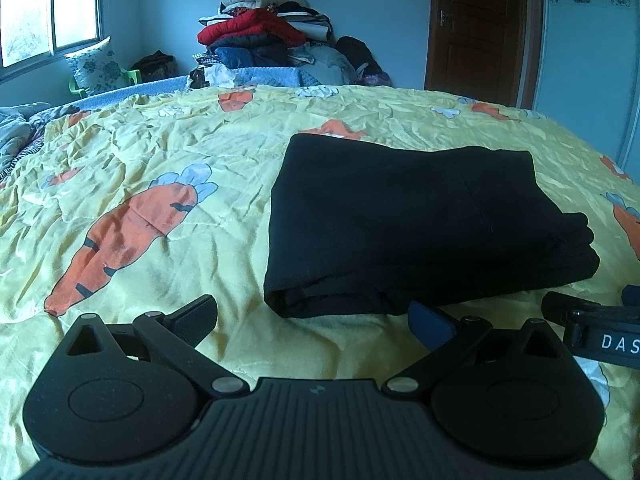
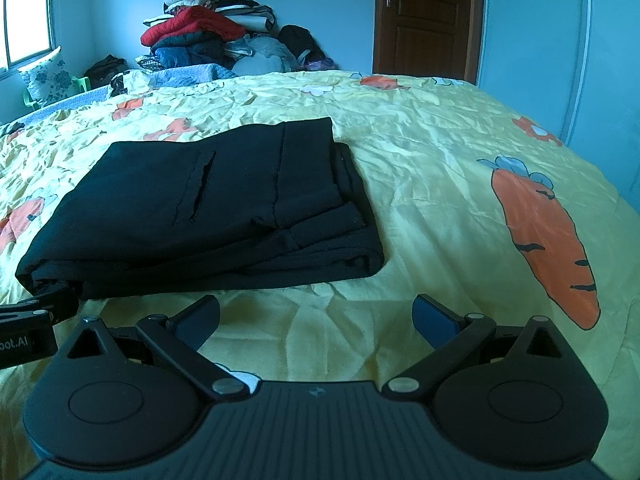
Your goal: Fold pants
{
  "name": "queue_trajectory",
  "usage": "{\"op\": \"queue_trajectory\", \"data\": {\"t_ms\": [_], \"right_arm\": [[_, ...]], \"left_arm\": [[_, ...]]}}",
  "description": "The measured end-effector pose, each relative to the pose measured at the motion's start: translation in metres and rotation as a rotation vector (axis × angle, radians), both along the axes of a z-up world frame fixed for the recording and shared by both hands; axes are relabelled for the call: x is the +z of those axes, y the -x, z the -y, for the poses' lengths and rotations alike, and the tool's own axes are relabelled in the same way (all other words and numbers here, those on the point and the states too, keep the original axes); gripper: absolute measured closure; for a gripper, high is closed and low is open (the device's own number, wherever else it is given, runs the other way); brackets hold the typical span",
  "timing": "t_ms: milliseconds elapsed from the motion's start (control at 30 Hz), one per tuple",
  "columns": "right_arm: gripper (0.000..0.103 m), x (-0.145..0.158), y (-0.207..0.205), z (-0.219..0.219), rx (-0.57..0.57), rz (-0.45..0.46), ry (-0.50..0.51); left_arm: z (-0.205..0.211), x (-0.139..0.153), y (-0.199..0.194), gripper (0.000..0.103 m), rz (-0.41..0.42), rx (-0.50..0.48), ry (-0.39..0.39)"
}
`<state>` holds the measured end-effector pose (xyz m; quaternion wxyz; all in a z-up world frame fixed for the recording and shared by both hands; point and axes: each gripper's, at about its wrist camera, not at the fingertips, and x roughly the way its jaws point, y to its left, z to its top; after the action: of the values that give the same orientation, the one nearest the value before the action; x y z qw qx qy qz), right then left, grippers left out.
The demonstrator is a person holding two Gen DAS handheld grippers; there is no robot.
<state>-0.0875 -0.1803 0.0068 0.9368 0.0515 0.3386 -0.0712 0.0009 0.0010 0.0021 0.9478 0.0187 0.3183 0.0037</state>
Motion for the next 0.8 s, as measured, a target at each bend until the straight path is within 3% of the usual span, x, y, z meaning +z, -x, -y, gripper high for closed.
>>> {"op": "queue_trajectory", "data": {"t_ms": [567, 800], "right_arm": [[0.000, -0.003, -0.001, -0.006, 0.031, -0.005, -0.006], [0.000, -0.010, -0.002, -0.020, 0.112, 0.002, 0.006]], "left_arm": [[0.000, 0.000, 0.001, 0.000, 0.002, 0.000, -0.006], [-0.004, -0.003, 0.001, 0.000, 0.001, 0.019, -0.023]]}}
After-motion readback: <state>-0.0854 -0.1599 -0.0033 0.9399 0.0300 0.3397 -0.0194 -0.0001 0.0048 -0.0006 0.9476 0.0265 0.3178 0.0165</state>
